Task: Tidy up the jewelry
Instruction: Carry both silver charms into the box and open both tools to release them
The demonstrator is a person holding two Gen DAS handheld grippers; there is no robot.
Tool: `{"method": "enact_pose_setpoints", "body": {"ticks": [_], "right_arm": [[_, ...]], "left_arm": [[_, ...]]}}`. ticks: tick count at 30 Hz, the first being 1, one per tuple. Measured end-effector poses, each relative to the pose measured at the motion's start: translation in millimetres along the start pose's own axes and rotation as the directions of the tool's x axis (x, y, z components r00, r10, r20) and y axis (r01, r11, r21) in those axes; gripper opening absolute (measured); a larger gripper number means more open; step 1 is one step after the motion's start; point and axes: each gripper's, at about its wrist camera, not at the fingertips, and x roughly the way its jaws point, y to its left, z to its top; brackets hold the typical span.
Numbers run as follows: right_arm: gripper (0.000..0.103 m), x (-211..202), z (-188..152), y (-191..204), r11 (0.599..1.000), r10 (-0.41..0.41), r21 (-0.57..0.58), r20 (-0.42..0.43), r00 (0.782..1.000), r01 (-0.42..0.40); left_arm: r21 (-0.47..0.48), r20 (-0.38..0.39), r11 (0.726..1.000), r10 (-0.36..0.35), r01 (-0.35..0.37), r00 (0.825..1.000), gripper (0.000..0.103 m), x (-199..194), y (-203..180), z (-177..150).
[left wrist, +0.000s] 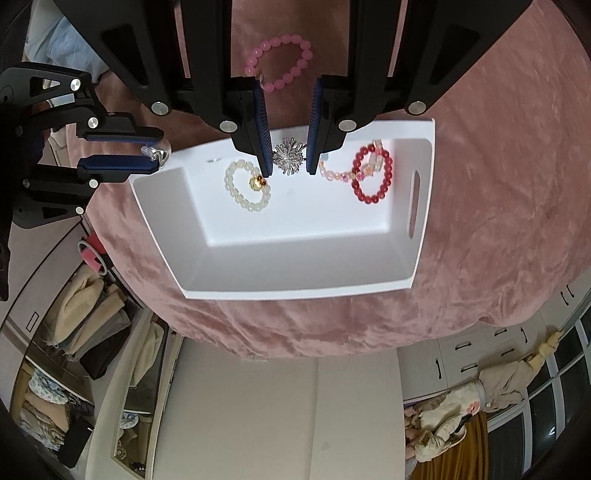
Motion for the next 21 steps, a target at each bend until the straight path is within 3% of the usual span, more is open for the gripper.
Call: {"method": "enact_pose_setpoints", "body": {"ticks": [21], "right_arm": [[0.016, 9, 5, -47, 0.988, -0.090, 0.131, 0.041, 0.995, 0.084]], "left_arm": [[-0.048, -0.011, 0.998, 0.032, -0.032, 0.999, 0.023, 32, 19, 29]]}}
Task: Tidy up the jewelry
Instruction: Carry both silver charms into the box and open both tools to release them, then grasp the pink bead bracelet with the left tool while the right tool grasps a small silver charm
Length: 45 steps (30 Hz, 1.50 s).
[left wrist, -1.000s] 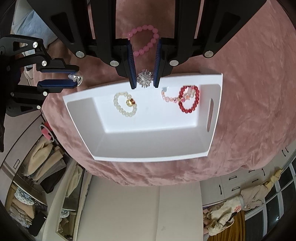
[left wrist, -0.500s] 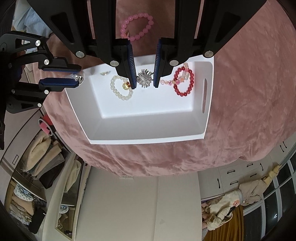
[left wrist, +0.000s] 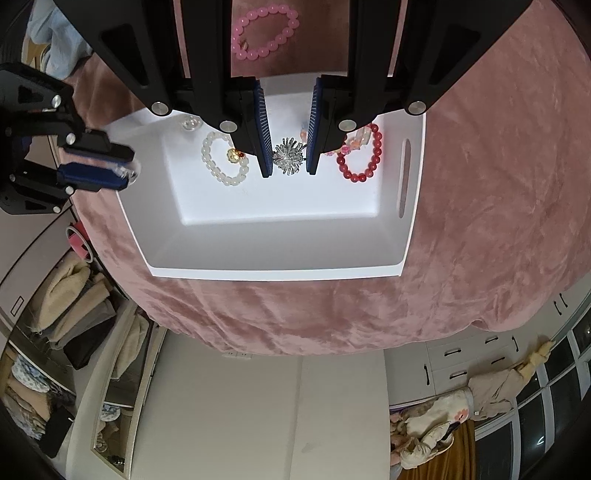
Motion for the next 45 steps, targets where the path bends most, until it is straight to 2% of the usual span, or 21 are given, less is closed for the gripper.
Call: {"method": "enact_pose_setpoints", "body": {"ticks": [10, 24, 26, 27, 28, 30, 32, 34, 36, 38, 39, 45], "right_arm": [[0.016, 17, -2, -23, 0.991, -0.090, 0.100, 0.011, 0.996, 0.088], [0.017, 51, -13, -14, 0.991, -0.068, 0.109, -0.043, 0.997, 0.073], [0.018, 53, -13, -14, 0.991, -0.070, 0.115, -0.046, 0.996, 0.075], [0.019, 54, -13, -14, 0.989, -0.073, 0.122, -0.046, 0.996, 0.079], [0.021, 54, -12, -15, 0.989, -0.074, 0.124, -0.046, 0.996, 0.079], [0.040, 52, -11, -14, 0.987, -0.088, 0.131, -0.035, 0.996, 0.092], [0.041, 47, -10, -15, 0.985, -0.097, 0.139, -0.016, 0.995, 0.098], [0.055, 40, -8, -16, 0.982, -0.113, 0.155, 0.001, 0.994, 0.112], [0.078, 30, -8, -16, 0.979, -0.129, 0.166, 0.046, 0.991, 0.120], [0.099, 19, -8, -15, 0.974, -0.154, 0.180, 0.087, 0.984, 0.136], [0.098, 11, -8, -13, 0.973, -0.162, 0.181, 0.113, 0.980, 0.139], [0.098, -16, -10, 0, 0.984, -0.147, 0.129, 0.191, 0.970, 0.124]], "left_arm": [[-0.025, -0.036, 0.999, 0.022, -0.023, 0.999, 0.023, 33, 7, 8], [-0.085, -0.128, 0.995, 0.048, -0.059, 0.991, 0.024, 73, 32, -8], [-0.080, -0.129, 0.995, 0.048, -0.059, 0.990, 0.027, 72, 31, -9], [-0.077, -0.128, 0.995, 0.047, -0.057, 0.991, 0.033, 71, 31, -9], [-0.074, -0.121, 0.996, 0.047, -0.056, 0.992, 0.036, 69, 31, -9], [-0.071, -0.105, 0.996, 0.051, -0.058, 0.993, 0.048, 65, 31, -8], [-0.073, -0.094, 0.996, 0.046, -0.053, 0.995, 0.052, 61, 31, -6], [-0.076, -0.080, 0.996, 0.040, -0.047, 0.996, 0.058, 55, 31, -4], [-0.078, -0.058, 0.996, 0.042, -0.046, 0.997, 0.073, 46, 30, -4], [-0.078, -0.034, 0.996, 0.038, -0.041, 0.999, 0.083, 35, 30, -5], [-0.078, -0.018, 0.997, 0.027, -0.028, 0.999, 0.088, 27, 29, -8], [-0.037, 0.025, 0.999, -0.028, 0.028, 0.999, 0.090, -8, 18, -32]]}}
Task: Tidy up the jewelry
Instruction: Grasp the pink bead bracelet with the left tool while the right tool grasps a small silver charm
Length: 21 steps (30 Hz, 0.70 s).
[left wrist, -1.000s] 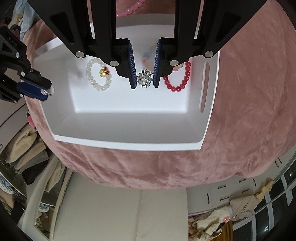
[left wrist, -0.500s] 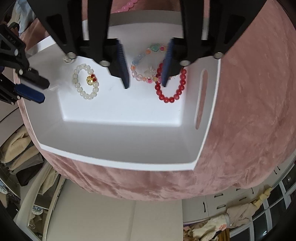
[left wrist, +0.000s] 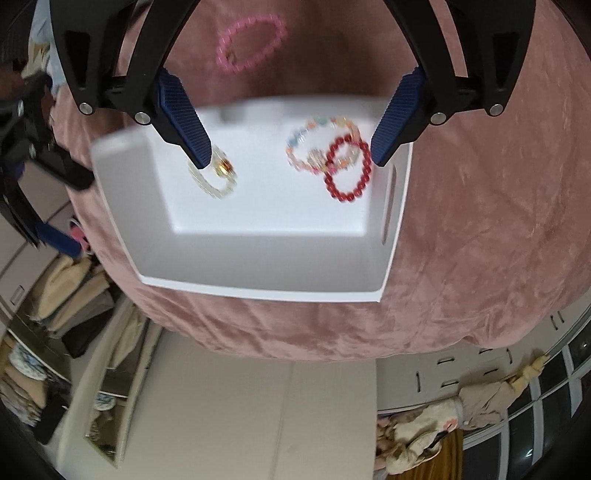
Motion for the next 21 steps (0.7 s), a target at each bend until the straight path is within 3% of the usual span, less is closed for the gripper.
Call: {"method": "enact_pose_setpoints", "body": {"ticks": [6, 10, 13, 16, 17, 18, 19, 21], "right_arm": [[0.098, -11, -11, 17, 0.986, 0.139, -0.091, -0.044, 0.989, -0.143], [0.097, -2, -27, 31, 0.964, 0.212, -0.135, -0.141, 0.967, -0.230], [0.088, 11, -43, 42, 0.942, 0.267, -0.145, -0.224, 0.937, -0.303], [0.085, 18, -55, 53, 0.924, 0.271, -0.199, -0.260, 0.927, -0.326], [0.084, 19, -56, 55, 0.917, 0.291, -0.197, -0.267, 0.919, -0.348], [0.071, 22, -56, 56, 0.903, 0.331, -0.176, -0.297, 0.896, -0.392], [0.065, 25, -57, 58, 0.893, 0.351, -0.165, -0.326, 0.878, -0.418], [0.063, 32, -66, 68, 0.874, 0.347, -0.201, -0.379, 0.858, -0.442]], "left_arm": [[0.051, -0.042, 0.998, -0.036, 0.038, 0.998, 0.091, -10, -11, -44], [0.032, -0.115, 0.998, -0.042, 0.046, 0.993, 0.091, 12, -10, -74], [0.011, -0.186, 0.999, -0.043, 0.046, 0.982, 0.087, 40, -11, -96], [0.029, -0.252, 0.999, -0.008, 0.016, 0.968, 0.080, 66, -16, -111], [0.044, -0.273, 0.999, 0.024, -0.012, 0.962, 0.070, 74, -17, -116], [0.056, -0.281, 0.998, 0.051, -0.036, 0.958, 0.066, 78, -17, -117], [0.052, -0.276, 0.998, 0.054, -0.041, 0.960, 0.066, 79, -17, -119], [0.032, -0.262, 0.999, 0.051, -0.044, 0.964, 0.053, 76, -13, -118]]}}
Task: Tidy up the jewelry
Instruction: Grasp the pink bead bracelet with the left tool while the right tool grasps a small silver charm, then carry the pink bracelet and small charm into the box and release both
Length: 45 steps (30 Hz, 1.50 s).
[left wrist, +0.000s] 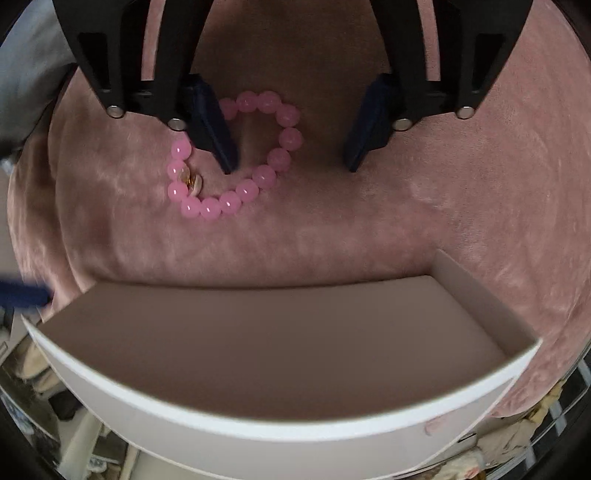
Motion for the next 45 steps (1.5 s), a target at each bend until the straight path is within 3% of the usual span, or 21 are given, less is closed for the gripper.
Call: {"method": "enact_pose_setpoints", "body": {"ticks": [4, 7, 8, 11, 16, 19, 20, 28, 36, 45], "right_arm": [[0.060, 35, -8, 15, 0.997, -0.009, -0.077, -0.131, 0.991, -0.001], [0.050, 60, -9, 18, 0.994, -0.016, -0.109, -0.190, 0.982, -0.005], [0.044, 65, -8, 19, 0.992, -0.027, -0.123, -0.196, 0.980, 0.002], [0.043, 74, -3, 21, 0.988, -0.062, -0.152, -0.173, 0.983, 0.036], [0.041, 90, 8, 14, 0.995, -0.015, -0.097, -0.132, 0.991, 0.002], [0.026, 98, 8, 15, 0.996, 0.008, -0.087, -0.133, 0.991, -0.020], [0.012, 95, 8, 17, 0.996, 0.003, -0.091, -0.128, 0.992, -0.015], [0.010, 67, -2, 4, 0.998, -0.036, -0.062, -0.131, 0.991, 0.028], [0.010, 39, -8, -10, 0.999, -0.025, -0.026, -0.072, 0.997, 0.023], [0.010, 5, 8, 1, 0.998, -0.054, -0.026, -0.019, 0.998, 0.053]], "left_arm": [[-0.023, 0.001, 1.000, -0.003, 0.003, 1.000, 0.031, -4, 13, -1], [-0.044, 0.002, 0.999, 0.006, -0.005, 1.000, 0.018, -7, 24, -1], [-0.054, 0.002, 0.998, 0.010, -0.010, 1.000, 0.018, -10, 27, -2], [-0.048, 0.011, 0.999, 0.004, -0.004, 1.000, 0.017, -16, 31, -4], [-0.047, 0.024, 0.999, 0.000, 0.002, 1.000, 0.017, -27, 37, -2], [-0.052, 0.032, 0.999, 0.001, 0.000, 0.999, 0.017, -34, 42, -2], [-0.052, 0.033, 0.999, 0.002, 0.000, 0.999, 0.017, -36, 42, -5], [-0.071, 0.033, 0.997, 0.014, -0.012, 0.999, 0.017, -35, 53, -1], [-0.054, 0.066, 0.998, 0.012, -0.008, 0.998, 0.017, -54, 55, 0], [-0.008, 0.112, 1.000, -0.016, 0.017, 0.994, 0.017, -81, 32, 4]]}}
